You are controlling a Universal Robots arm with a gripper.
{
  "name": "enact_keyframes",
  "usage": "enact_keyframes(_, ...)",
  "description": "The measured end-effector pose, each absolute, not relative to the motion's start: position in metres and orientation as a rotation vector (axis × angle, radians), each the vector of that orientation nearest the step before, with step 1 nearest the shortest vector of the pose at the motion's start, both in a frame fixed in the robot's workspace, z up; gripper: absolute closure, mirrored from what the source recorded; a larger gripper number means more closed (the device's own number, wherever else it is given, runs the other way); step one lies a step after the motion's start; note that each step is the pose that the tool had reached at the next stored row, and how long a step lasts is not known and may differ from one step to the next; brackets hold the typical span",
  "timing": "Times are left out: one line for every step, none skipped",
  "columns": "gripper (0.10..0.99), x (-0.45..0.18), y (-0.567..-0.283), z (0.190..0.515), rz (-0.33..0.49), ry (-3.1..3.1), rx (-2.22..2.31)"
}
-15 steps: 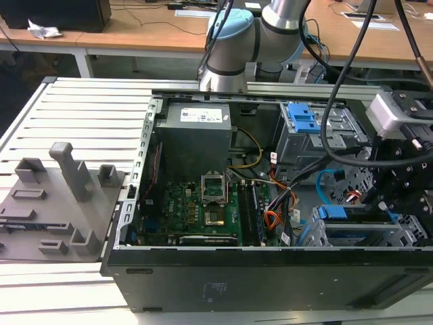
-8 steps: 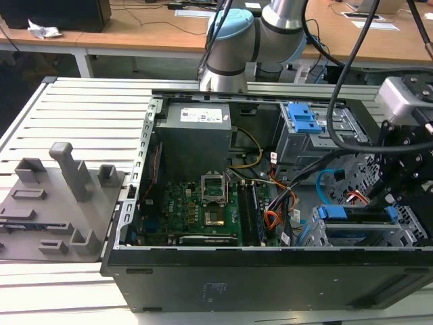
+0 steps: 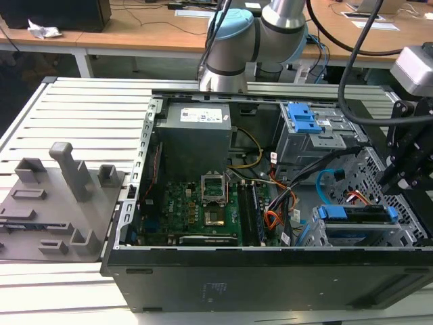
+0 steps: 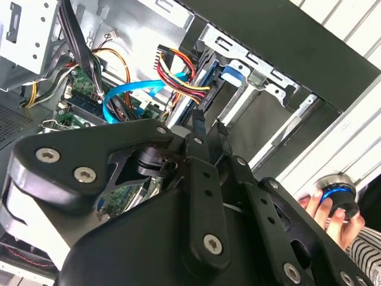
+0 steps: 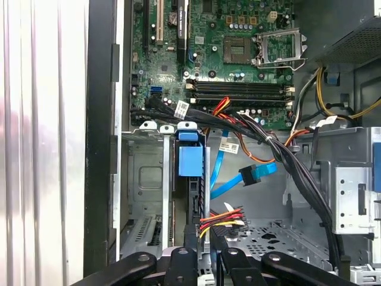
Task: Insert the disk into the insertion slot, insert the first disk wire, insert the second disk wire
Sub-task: 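Insert the first disk wire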
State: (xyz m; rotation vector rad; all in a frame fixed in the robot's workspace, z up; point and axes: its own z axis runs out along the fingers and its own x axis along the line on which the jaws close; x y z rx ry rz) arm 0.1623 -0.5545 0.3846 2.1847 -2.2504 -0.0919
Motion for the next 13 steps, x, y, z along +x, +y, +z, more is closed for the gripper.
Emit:
enact_keyframes(0.851,0.1623,-0.5545,0.3847,-0.092,-2.250,2.185)
enact_keyframes(0.851,0.1623,-0.5545,0.3847,-0.092,-2.250,2.185)
enact_keyframes(0.851,0.1623,-0.5545,0.3847,-0.092,-2.250,2.185)
enact_keyframes(0.851,0.1623,-0.5545,0.3847,-0.092,-2.250,2.185)
enact_keyframes(0.851,0.1623,-0.5545,0.3847,-0.092,-2.250,2.185)
enact_keyframes(0.851,0.1623,-0.5545,0.3848,-0.092,-2.250,2.185)
enact_keyframes(0.851,0.1623,-0.5545,0.3848,-0.092,-2.250,2.185)
enact_keyframes(0.851,0.1623,-0.5545,0.3848,-0.092,-2.250,2.185)
enact_keyframes(0.851,0.1623,-0.5545,0.3849,-0.092,-2.250,2.185)
enact_keyframes(0.851,0.1623,-0.5545,0.3849,-0.092,-2.250,2.185)
enact_keyframes(0.851,0.1623,-0.5545,0.3849,-0.091,-2.250,2.185)
enact_keyframes(0.863,0.1623,-0.5545,0.3849,-0.092,-2.250,2.185)
enact_keyframes(0.933,0.1623,-0.5545,0.3849,-0.092,-2.250,2.185)
